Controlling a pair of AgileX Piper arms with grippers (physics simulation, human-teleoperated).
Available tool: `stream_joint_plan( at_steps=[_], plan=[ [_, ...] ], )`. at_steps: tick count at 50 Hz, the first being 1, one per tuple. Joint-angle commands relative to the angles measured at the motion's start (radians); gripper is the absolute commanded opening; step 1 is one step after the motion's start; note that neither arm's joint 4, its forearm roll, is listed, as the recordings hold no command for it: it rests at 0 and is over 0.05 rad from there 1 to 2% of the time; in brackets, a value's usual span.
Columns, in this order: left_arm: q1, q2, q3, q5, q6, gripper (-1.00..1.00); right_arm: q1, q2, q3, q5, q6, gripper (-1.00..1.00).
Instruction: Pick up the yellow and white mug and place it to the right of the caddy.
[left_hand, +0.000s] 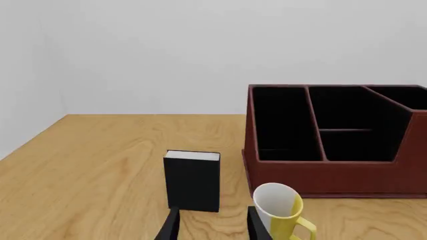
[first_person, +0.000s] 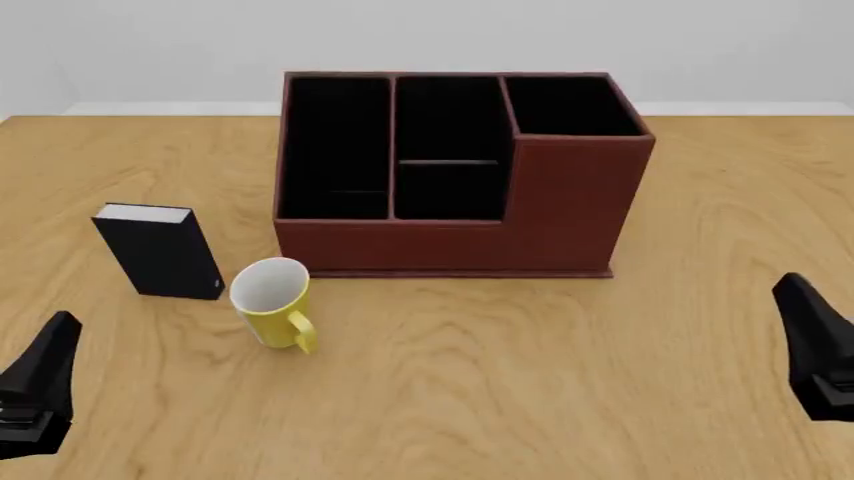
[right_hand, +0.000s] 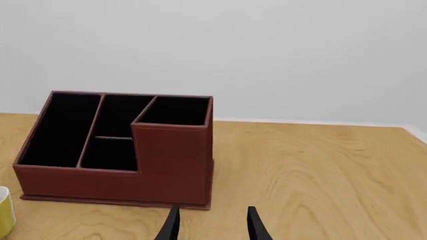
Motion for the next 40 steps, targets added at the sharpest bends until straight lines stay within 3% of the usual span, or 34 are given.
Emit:
stream_joint_plan(
  at_steps=[1,22,40],
  plan=[
    [0.0,0.0,0.0,0.0,0.0,1.0,0.059,0.014,-0.013,0.02,-0.002,1.0],
    [0.0,0.0,0.0,0.0,0.0,1.0,0.229,0.06,-0.002,0.007,-0.023,1.0],
    [0.0,0.0,0.0,0.0,0.0,1.0,0.361,0.199,0.015,-0.118,-0.056,1.0]
  ],
)
